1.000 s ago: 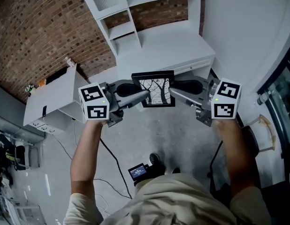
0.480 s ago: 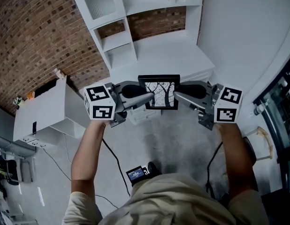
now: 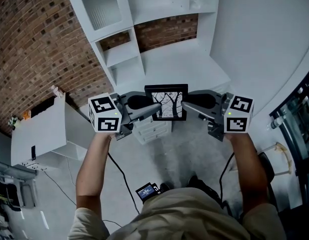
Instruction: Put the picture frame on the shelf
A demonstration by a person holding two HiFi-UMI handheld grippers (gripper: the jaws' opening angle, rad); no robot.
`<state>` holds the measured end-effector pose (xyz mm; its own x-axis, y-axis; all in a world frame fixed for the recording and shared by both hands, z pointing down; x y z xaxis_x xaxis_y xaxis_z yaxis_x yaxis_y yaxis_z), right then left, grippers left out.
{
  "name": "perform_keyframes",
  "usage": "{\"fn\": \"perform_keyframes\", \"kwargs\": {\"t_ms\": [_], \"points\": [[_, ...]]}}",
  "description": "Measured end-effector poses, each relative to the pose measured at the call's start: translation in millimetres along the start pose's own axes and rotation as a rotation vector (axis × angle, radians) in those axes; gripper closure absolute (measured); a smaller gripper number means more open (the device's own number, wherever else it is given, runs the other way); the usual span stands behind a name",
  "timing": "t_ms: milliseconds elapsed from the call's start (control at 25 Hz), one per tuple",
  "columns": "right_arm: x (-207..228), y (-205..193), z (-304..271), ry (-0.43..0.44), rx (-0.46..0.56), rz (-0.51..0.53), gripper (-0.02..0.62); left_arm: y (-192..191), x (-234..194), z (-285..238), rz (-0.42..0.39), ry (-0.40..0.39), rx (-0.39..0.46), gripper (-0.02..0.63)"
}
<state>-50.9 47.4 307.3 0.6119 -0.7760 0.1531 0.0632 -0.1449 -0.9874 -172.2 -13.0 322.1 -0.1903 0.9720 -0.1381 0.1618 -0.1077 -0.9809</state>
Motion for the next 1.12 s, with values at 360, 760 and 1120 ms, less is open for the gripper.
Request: {"fn": "perform_keyframes", "kwargs": {"t_ms": [360,760,1120], "points": [[91,4,-9,0.064,0.014,-0.011,0.535,7,-78,-31,0.015,0.055,-0.023,0.529],[252,53,6,0.163,0.015,0.018,0.535,63,-201,-109,0.009,0.165,-0.011,0.529],[343,83,8,0.181,0.047,0.033,0.534,97,-279,-148,-0.016,0.210,-0.022,0.529]]}}
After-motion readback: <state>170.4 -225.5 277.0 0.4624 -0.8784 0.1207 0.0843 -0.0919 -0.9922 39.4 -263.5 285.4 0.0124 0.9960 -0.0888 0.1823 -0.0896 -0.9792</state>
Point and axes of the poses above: the fingertips, and each gripper's own axes: z backward along the fingers, x to its right, y out of its top, the point moved 4 cm from there along z, backward along the fingers, and after that the axes turned 1 degree about x, right-handed, at the moved point
